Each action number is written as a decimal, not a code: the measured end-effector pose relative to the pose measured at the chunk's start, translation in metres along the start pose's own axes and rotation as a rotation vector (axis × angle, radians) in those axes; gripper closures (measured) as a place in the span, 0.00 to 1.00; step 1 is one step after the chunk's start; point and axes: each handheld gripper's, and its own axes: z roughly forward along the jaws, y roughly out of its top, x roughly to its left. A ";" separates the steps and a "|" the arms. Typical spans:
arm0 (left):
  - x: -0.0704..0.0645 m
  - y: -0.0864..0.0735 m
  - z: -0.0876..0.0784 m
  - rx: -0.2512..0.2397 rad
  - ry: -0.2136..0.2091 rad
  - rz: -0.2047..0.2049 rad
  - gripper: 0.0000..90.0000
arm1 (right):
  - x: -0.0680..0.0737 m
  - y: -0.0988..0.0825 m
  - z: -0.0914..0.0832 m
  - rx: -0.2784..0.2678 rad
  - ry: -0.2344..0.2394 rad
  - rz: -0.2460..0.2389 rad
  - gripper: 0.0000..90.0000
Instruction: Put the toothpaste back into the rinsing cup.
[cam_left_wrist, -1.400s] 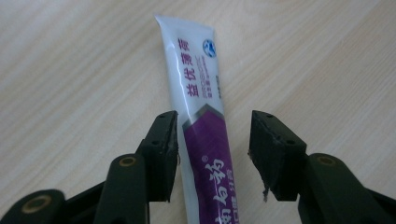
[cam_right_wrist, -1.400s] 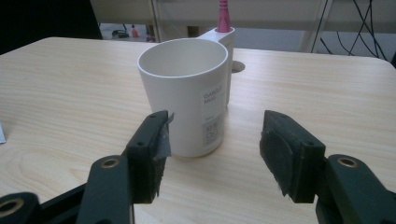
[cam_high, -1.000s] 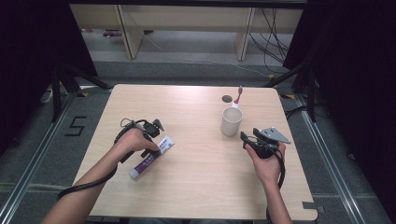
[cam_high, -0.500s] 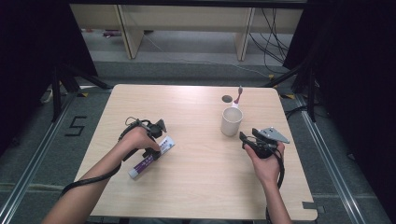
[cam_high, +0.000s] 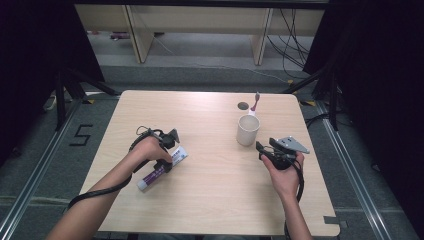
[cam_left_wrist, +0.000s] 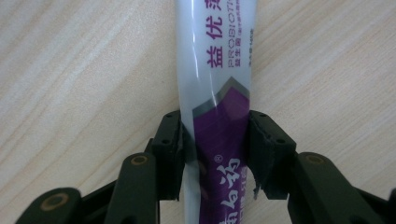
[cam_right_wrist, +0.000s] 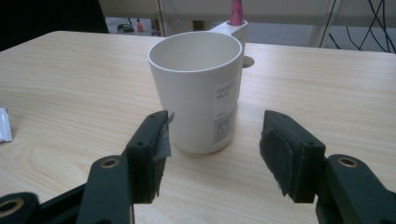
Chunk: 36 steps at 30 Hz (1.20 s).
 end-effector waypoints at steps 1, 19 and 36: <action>0.000 0.000 0.000 0.002 0.000 0.001 0.65 | 0.000 0.000 0.000 0.000 0.000 -0.001 0.47; -0.002 0.002 0.001 0.025 0.016 0.009 0.66 | 0.002 -0.001 0.001 0.014 0.009 -0.005 0.48; -0.003 -0.008 0.000 -0.055 0.016 0.077 0.76 | 0.002 -0.002 0.002 0.011 0.000 -0.001 0.48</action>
